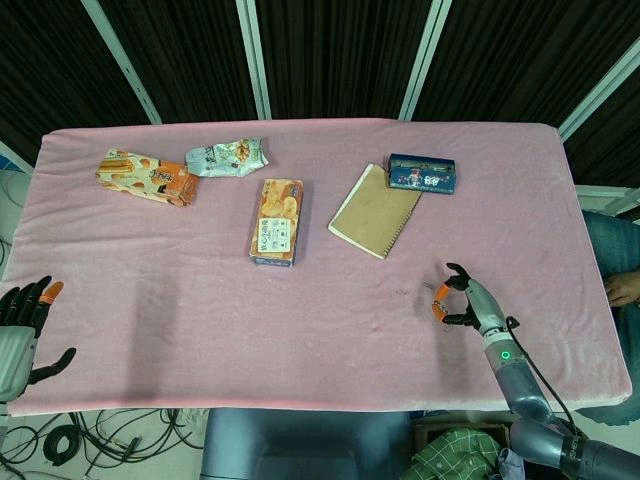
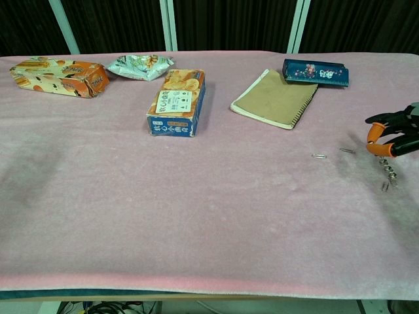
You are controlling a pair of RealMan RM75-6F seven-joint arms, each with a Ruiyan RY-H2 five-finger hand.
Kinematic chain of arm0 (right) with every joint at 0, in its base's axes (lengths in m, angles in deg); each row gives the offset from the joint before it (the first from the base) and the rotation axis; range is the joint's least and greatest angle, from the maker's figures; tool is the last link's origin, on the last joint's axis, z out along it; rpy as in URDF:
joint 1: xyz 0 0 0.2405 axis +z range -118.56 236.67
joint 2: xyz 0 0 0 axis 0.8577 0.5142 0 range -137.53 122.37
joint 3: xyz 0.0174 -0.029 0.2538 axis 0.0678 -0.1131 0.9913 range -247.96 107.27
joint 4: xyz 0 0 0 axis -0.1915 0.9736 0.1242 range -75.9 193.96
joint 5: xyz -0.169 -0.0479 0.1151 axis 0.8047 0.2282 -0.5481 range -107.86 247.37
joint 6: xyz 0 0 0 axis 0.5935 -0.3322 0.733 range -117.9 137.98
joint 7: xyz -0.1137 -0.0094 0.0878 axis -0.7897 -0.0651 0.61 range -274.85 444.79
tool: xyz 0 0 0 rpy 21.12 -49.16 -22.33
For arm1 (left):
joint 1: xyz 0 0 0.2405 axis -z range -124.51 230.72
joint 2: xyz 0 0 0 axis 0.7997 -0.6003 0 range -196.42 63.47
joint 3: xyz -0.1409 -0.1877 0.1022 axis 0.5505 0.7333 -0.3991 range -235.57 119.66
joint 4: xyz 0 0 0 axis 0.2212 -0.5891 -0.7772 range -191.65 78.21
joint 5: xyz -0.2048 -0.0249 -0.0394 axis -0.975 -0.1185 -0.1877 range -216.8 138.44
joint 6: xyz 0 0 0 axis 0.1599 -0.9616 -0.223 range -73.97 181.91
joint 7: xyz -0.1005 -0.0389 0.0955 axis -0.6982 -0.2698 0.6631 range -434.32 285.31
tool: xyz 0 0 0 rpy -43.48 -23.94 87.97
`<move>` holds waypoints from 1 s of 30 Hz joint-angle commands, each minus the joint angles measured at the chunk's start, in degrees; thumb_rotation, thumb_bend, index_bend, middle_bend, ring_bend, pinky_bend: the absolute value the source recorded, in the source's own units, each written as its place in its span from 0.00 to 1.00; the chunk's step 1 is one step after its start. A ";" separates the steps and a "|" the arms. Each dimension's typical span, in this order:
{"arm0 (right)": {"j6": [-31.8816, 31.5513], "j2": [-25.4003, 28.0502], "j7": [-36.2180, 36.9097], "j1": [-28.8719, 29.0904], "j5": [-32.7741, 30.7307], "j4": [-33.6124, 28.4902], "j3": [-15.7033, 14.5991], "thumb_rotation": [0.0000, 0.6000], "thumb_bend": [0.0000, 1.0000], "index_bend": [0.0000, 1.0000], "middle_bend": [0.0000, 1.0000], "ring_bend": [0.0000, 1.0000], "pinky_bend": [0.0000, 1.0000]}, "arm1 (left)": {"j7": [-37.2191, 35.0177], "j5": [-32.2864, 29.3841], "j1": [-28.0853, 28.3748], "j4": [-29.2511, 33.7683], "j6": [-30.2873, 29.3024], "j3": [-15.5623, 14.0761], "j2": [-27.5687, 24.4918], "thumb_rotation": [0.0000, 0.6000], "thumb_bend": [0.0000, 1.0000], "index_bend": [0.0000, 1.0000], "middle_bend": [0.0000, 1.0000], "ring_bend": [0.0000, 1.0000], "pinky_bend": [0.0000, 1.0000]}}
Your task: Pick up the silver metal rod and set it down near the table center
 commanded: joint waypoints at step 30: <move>-0.08 0.20 -1.20 0.64 1.34 -3.51 1.52 1.00 0.36 0.62 0.05 0.13 0.17 | -1.24 0.51 -0.40 -0.57 -1.42 0.28 0.05 1.00 0.22 0.07 0.00 0.00 0.00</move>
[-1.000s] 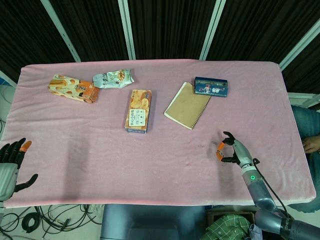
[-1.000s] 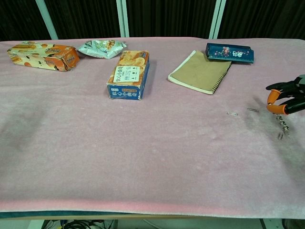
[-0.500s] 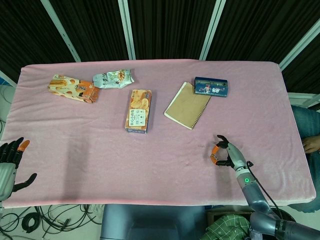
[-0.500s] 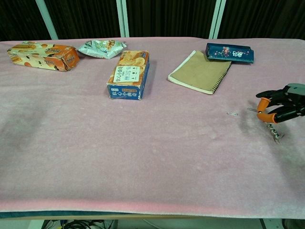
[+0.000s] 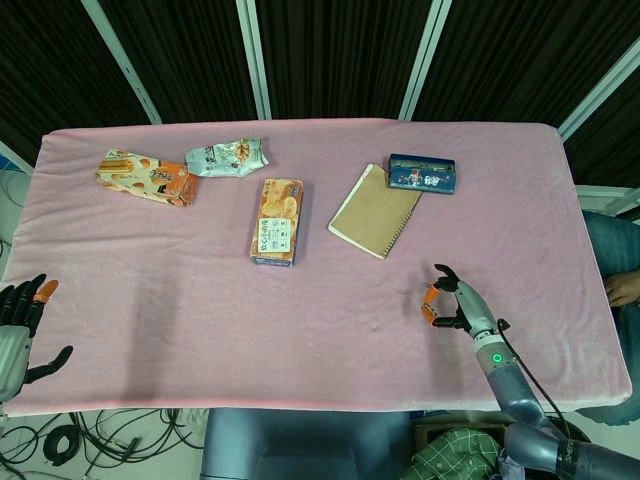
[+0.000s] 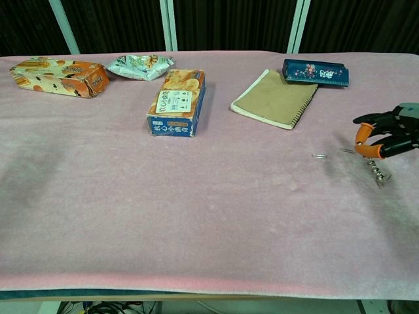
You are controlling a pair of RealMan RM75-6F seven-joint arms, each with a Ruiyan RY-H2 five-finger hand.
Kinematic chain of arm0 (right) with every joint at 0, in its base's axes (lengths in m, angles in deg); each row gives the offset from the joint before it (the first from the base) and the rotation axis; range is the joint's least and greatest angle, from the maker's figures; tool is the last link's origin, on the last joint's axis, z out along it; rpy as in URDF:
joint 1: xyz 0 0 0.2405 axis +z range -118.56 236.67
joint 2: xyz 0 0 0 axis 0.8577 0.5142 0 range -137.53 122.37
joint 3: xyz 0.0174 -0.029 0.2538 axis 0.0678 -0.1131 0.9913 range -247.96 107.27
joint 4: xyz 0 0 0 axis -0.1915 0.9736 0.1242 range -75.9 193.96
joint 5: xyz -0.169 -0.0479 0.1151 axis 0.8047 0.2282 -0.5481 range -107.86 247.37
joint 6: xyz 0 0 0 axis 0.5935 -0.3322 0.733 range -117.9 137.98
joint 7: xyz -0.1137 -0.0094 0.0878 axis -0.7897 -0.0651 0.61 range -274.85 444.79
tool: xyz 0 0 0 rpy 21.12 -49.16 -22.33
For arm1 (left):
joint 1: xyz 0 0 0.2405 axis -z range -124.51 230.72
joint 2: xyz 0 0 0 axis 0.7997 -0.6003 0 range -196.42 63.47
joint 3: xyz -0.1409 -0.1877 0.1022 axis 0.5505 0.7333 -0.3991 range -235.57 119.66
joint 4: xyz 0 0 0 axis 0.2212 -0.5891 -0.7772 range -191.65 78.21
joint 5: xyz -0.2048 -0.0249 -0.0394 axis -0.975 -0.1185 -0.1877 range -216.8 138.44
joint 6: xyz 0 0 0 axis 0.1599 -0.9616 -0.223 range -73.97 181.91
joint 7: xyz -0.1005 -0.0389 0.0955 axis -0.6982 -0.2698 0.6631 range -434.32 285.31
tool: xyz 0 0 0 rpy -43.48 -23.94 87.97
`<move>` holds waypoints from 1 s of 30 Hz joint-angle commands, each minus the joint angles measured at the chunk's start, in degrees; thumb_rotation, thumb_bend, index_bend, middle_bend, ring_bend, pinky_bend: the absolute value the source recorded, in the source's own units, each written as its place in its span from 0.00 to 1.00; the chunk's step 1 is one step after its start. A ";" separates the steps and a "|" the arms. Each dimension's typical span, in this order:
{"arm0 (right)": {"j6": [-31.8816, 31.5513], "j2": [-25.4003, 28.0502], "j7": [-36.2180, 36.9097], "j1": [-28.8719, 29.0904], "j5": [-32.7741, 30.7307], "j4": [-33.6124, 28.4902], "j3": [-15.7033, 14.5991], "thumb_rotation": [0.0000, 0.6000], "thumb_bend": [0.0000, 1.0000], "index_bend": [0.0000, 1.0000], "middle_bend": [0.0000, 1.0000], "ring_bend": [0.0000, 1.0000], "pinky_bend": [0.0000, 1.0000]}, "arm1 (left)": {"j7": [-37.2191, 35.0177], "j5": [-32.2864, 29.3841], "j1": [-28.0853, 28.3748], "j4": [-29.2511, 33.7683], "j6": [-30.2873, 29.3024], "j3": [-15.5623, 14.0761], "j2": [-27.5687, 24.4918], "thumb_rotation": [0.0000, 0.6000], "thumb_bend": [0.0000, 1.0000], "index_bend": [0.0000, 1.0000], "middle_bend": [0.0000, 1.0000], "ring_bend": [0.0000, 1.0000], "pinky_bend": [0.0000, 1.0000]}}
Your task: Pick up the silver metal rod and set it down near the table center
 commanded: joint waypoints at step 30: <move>4.53 -8.49 -16.30 17.88 -21.40 5.10 6.51 1.00 0.36 0.62 0.05 0.13 0.17 | -2.14 -0.80 -0.24 -0.43 -0.49 0.63 -0.68 1.00 0.22 0.07 0.00 0.00 0.00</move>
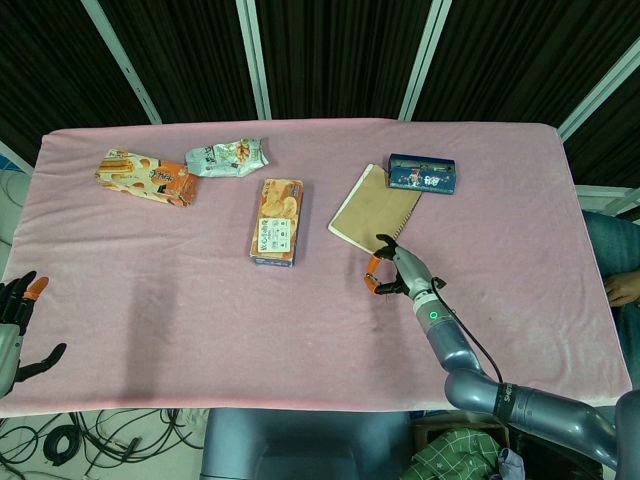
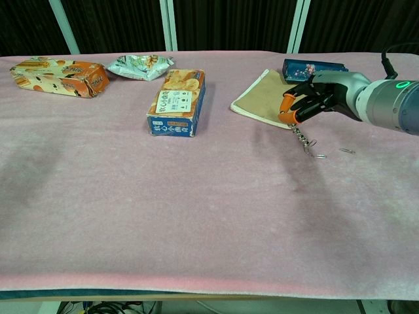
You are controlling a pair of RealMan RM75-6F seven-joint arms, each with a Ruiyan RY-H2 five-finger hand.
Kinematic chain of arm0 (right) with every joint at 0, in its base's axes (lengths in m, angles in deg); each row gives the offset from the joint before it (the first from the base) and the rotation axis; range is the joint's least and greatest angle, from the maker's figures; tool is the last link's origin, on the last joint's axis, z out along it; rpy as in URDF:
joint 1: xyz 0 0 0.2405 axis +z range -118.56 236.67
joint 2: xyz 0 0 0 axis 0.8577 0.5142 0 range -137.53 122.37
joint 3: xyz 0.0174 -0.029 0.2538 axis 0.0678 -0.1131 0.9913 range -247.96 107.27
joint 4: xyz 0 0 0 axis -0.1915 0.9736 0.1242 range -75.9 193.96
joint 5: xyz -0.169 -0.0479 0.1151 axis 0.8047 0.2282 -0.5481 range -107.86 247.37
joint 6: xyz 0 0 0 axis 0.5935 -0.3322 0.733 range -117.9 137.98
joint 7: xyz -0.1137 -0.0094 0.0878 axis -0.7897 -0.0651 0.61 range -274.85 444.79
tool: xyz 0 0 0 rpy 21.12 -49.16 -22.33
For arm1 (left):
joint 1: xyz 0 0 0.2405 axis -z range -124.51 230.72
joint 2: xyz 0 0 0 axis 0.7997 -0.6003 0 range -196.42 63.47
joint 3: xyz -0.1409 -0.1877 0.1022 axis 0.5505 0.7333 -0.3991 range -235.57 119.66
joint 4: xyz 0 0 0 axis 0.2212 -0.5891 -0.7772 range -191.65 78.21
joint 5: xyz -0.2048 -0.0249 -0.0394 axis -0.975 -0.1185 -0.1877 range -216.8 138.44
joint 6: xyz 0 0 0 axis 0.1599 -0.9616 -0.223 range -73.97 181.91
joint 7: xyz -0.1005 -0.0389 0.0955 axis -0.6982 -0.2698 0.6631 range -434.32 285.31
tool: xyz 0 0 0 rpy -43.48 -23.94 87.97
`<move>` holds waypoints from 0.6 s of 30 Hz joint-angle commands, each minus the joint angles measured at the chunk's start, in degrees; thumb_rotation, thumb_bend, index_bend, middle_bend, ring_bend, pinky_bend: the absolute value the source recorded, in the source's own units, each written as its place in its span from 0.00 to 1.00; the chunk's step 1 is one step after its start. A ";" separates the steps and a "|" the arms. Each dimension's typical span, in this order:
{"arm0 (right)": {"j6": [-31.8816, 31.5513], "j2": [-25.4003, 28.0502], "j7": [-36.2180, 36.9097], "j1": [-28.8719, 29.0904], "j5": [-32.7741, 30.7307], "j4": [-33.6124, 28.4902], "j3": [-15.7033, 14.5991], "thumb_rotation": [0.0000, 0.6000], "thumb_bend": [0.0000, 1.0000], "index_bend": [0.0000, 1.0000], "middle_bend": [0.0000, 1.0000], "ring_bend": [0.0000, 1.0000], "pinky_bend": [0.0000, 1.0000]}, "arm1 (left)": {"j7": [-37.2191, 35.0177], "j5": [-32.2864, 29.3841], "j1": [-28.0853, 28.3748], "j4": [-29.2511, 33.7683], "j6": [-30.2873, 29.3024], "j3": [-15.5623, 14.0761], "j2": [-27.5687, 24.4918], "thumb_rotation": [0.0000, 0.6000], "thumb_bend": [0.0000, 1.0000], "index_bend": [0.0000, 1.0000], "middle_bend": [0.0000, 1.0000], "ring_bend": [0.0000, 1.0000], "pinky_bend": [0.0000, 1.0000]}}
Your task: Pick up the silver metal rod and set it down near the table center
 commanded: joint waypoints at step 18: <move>4.60 -1.02 4.83 -0.90 1.52 7.18 -1.42 1.00 0.37 0.62 0.05 0.13 0.17 | 2.80 -0.87 -0.05 0.33 0.16 0.17 1.00 1.00 0.22 0.07 0.00 0.00 0.00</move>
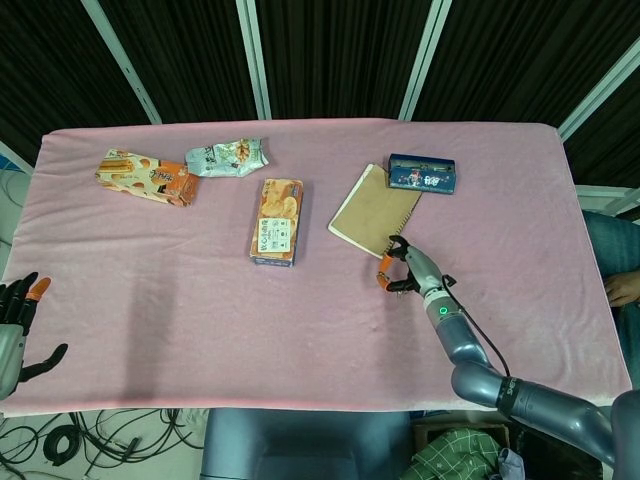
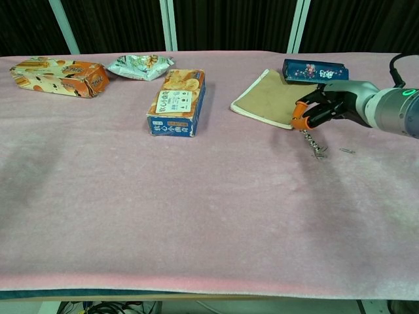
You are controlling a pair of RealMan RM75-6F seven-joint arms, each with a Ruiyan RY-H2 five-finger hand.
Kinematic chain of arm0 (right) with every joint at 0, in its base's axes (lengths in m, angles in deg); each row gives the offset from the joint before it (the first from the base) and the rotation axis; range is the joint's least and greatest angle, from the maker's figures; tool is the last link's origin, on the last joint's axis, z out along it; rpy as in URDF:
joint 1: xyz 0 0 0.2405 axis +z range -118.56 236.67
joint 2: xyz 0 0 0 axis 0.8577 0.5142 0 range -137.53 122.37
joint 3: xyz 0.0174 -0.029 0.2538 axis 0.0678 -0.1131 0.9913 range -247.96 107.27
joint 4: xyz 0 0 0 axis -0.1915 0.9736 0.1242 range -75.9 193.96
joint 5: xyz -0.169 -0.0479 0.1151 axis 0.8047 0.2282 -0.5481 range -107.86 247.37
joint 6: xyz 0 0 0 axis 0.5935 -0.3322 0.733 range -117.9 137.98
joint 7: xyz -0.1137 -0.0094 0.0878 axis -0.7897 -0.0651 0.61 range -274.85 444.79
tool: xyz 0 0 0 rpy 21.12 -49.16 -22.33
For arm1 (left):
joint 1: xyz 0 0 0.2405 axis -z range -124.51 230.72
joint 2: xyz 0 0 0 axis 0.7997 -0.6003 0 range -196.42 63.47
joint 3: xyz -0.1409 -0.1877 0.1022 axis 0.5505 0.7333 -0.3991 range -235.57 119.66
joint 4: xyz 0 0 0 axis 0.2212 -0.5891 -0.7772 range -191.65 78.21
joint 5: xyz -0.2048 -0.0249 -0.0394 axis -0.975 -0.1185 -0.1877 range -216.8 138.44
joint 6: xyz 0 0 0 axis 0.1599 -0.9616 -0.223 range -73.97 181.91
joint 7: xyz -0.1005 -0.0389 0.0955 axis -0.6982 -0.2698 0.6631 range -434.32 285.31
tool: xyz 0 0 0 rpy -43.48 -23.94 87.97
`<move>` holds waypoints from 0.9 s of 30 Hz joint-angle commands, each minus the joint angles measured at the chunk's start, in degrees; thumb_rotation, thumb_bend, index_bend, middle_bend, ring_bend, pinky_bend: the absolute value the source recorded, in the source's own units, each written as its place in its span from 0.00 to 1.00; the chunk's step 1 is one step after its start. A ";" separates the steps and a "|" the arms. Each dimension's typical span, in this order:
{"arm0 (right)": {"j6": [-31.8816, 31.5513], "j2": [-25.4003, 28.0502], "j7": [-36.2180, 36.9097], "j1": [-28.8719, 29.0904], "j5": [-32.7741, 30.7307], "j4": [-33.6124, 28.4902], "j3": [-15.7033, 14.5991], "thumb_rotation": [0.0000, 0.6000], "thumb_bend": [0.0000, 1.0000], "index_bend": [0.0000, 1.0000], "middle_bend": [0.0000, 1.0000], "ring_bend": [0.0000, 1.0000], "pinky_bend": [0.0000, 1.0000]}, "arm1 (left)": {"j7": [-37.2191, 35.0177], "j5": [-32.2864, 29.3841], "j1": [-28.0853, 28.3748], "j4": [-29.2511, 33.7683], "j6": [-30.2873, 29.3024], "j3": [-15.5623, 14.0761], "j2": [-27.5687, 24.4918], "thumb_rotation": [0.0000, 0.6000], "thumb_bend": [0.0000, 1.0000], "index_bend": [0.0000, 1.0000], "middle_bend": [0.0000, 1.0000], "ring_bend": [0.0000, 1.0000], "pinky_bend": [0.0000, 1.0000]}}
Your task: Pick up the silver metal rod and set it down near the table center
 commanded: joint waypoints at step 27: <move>1.08 0.51 5.26 -2.27 5.37 3.27 0.55 1.00 0.37 0.62 0.05 0.13 0.17 | 0.58 0.33 0.19 0.28 0.57 -0.36 0.26 1.00 0.22 0.07 0.00 0.00 0.00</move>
